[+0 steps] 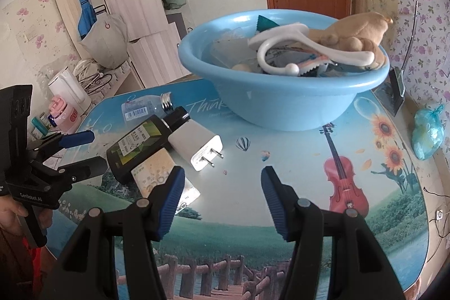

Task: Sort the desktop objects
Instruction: 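Move left gripper to the black MEN'S bottle while right approaches the Face soap box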

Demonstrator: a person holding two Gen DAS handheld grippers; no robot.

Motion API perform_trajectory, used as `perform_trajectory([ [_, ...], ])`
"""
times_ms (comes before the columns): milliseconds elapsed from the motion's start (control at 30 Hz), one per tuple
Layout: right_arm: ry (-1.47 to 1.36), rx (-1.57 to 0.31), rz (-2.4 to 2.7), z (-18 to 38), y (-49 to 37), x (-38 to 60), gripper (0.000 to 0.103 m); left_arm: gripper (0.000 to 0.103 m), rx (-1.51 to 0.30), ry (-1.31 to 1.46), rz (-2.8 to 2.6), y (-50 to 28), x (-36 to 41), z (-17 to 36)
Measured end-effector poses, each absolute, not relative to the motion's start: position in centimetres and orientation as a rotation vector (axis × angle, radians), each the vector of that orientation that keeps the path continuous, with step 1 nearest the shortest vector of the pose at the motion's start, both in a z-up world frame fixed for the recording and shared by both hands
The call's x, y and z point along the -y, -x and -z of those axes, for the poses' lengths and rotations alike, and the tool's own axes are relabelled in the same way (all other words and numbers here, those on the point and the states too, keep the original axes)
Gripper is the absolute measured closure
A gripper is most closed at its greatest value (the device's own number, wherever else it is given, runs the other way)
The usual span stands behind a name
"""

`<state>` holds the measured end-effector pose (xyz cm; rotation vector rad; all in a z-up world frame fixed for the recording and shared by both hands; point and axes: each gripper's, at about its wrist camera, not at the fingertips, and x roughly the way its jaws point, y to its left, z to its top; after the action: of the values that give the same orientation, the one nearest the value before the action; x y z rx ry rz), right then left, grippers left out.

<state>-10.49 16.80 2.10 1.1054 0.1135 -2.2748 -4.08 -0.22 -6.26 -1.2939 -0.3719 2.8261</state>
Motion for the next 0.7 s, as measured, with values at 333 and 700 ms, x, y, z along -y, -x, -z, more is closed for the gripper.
perform_trajectory([
  [333, -1.064, -0.214, 2.148, -1.3, 9.0, -14.2, 0.042, 0.004, 0.200, 1.366, -2.767, 6.4, -1.8, 7.8],
  [700, -1.076, -0.326, 2.106, 0.0, 8.7, -12.5, 0.037, 0.042, 0.108, 1.351, -2.733, 6.9, -2.3, 7.8],
])
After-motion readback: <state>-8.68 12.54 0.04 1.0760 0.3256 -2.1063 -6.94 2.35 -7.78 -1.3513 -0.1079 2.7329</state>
